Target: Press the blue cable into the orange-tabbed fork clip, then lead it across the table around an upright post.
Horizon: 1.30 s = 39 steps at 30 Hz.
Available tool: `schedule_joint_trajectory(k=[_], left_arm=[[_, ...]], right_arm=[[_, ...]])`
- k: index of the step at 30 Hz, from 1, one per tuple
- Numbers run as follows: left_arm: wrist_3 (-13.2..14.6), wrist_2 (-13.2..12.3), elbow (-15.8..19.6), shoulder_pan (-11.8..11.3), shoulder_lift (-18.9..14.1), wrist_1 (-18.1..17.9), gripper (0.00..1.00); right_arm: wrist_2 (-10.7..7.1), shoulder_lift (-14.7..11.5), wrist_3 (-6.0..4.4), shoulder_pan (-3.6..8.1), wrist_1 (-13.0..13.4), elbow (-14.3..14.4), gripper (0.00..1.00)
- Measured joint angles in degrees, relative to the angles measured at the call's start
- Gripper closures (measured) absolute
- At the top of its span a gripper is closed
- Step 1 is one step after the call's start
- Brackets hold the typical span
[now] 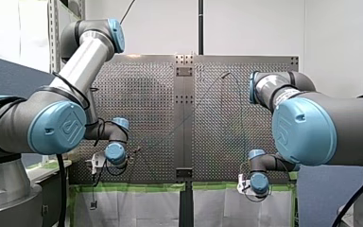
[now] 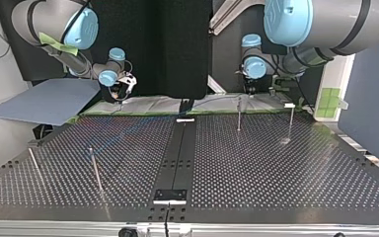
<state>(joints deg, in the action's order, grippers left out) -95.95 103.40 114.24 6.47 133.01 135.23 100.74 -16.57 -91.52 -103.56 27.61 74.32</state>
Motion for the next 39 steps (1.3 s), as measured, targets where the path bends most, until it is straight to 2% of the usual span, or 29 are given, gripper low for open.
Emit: schedule_joint_trajectory(k=[6, 11, 26, 39], left_arm=[[-0.2, -0.4, 0.0, 0.0, 0.0, -2.5, 1.0], [-0.3, -0.4, 0.0, -0.2, 0.0, -2.7, 1.0], [2.0, 0.0, -0.1, 0.2, 0.1, 0.0, 1.0], [2.1, 0.1, -4.3, 0.2, 0.1, 3.8, 1.0]], right_arm=[[0.0, 0.0, 0.0, -0.04, 0.0, 0.0, 1.0], [0.0, 0.0, 0.0, -0.07, 0.0, 0.0, 1.0], [0.0, 0.0, 0.0, 0.06, 0.0, 0.0, 1.0], [0.0, 0.0, 0.01, 0.27, 0.0, -0.1, 1.0]])
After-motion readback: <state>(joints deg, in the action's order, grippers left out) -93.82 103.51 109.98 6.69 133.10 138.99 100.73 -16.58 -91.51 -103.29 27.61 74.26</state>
